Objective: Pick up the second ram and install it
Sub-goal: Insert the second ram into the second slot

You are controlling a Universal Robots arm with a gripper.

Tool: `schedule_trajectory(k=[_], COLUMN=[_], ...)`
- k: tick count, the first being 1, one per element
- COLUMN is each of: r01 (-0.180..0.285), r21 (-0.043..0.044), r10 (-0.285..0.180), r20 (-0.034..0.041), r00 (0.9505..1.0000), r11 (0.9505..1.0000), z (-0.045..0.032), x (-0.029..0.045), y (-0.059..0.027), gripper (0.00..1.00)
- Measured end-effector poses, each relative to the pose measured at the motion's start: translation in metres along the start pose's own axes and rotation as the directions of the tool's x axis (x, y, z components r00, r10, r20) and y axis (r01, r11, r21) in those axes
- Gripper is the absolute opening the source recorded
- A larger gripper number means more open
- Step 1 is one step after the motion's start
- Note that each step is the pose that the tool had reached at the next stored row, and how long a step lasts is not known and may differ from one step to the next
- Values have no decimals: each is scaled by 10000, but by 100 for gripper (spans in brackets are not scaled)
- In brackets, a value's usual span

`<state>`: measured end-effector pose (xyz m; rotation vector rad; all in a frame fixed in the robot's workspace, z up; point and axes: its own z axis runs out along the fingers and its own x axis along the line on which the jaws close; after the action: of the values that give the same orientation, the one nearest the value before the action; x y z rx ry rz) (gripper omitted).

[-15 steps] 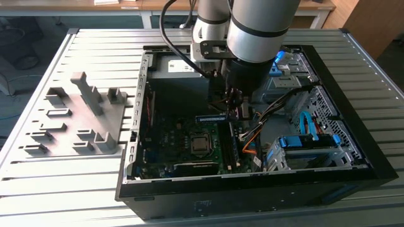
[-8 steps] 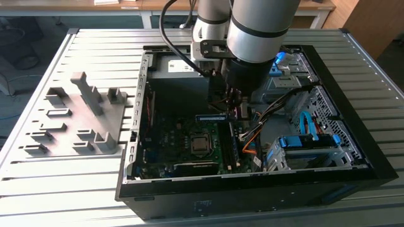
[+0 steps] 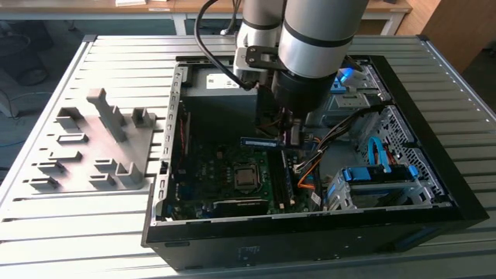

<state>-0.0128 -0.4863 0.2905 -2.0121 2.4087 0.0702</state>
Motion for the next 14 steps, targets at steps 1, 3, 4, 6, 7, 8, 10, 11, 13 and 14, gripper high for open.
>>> schedule_trajectory(k=[1, 3, 4, 6, 7, 8, 10, 11, 13, 14], r01=[-152, -442, -713, -976, -1228, -1358, -1607, -1729, -1962, -2068], r21=[4, 7, 9, 13, 19, 23, 30, 33, 38, 41], r10=[152, 442, 713, 975, 1227, 1358, 1606, 1729, 1961, 2067], r20=[8, 44, 80, 101, 109, 114, 123, 128, 136, 141], r00=[9999, 9990, 9974, 9952, 9924, 9907, 9869, 9849, 9805, 9783], r11=[9999, 9990, 9975, 9952, 9924, 9907, 9870, 9849, 9806, 9784], z=[0, 2, 3, 6, 7, 8, 10, 10, 11, 11], x=[0, 1, 0, 0, 0, 0, 0, 0, 1, 0], y=[0, 0, 0, 0, 0, 0, 0, 0, 0, 0], gripper=[14, 14, 14, 14, 14, 14, 14, 14, 14, 14])
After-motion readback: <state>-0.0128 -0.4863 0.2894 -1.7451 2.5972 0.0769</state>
